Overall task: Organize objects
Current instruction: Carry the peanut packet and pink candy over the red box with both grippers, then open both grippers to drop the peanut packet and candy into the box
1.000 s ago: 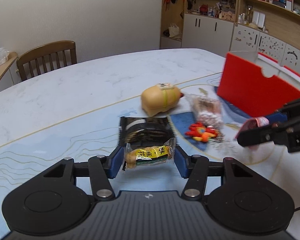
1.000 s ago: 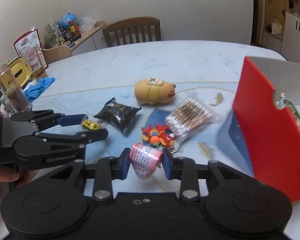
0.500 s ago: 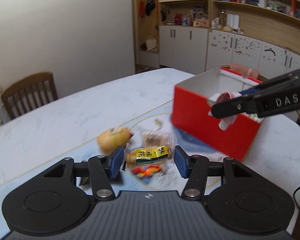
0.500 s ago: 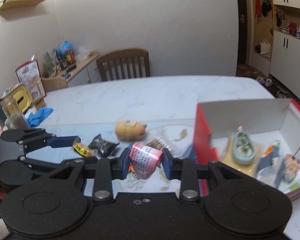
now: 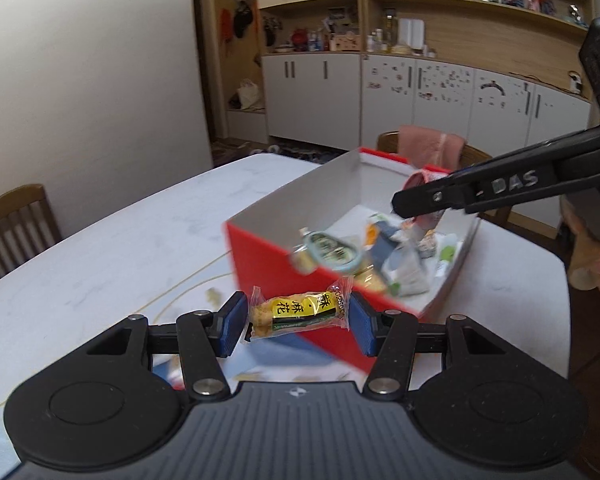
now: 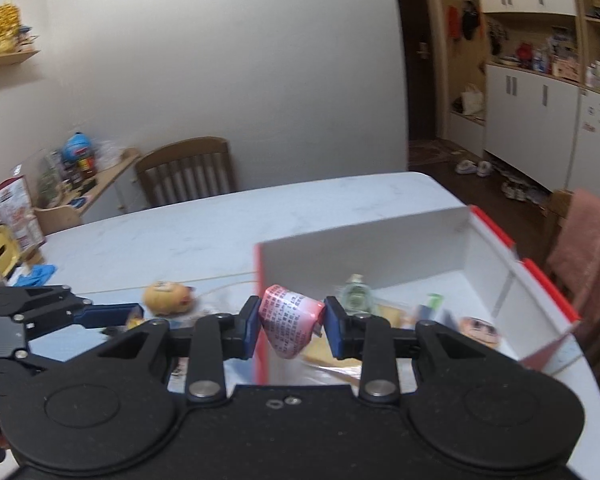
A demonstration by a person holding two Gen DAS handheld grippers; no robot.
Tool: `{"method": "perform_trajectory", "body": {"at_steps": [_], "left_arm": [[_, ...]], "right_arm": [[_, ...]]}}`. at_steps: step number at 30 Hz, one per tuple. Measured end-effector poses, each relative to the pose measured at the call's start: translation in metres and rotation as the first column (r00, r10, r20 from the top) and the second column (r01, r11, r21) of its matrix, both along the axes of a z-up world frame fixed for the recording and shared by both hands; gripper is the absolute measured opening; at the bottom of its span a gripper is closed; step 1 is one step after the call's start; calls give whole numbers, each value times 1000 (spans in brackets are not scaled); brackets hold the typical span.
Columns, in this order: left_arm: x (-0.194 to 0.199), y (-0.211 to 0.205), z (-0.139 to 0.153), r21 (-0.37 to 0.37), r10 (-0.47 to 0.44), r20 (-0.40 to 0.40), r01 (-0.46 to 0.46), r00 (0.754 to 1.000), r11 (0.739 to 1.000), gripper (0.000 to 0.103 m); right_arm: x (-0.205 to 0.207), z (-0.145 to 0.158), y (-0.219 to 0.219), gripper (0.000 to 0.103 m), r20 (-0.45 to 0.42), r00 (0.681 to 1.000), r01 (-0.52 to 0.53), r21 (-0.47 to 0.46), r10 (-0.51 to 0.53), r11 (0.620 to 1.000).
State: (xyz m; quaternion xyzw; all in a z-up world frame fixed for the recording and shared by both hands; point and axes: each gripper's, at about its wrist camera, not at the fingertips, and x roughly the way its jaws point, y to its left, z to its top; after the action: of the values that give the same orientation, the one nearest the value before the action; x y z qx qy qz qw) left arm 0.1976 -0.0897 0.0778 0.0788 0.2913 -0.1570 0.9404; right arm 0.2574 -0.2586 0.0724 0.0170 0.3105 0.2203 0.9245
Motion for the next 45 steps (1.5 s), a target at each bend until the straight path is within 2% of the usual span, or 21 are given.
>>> {"method": "perform_trajectory", "body": {"at_steps": [8,17,30,39,45], "left_arm": [[25,-55,-2,26,-55,-4,55,998,998,54],[61,-89,-14,62,-42,-46,44,998,997,54],[128,-100,-40,79,50,-167,-37,985,996,54],[141,-109,-51,143,39,-230,-6,972,990,54],[148,-108,-56,151,62,-305,-16,950,988,55]], "right_arm": [[21,-15,-50,32,-29,992,122,11,-121,993],[47,-34,-88,33,-61,976,211,15,-209,977],[92,-64,-90,33,-109,961,250,-42,-253,967],[109,-79,-76,33,-139,963,217,-112,-231,970],[110,-83,-73,34,-146,966,197,-122,-214,973]]}}
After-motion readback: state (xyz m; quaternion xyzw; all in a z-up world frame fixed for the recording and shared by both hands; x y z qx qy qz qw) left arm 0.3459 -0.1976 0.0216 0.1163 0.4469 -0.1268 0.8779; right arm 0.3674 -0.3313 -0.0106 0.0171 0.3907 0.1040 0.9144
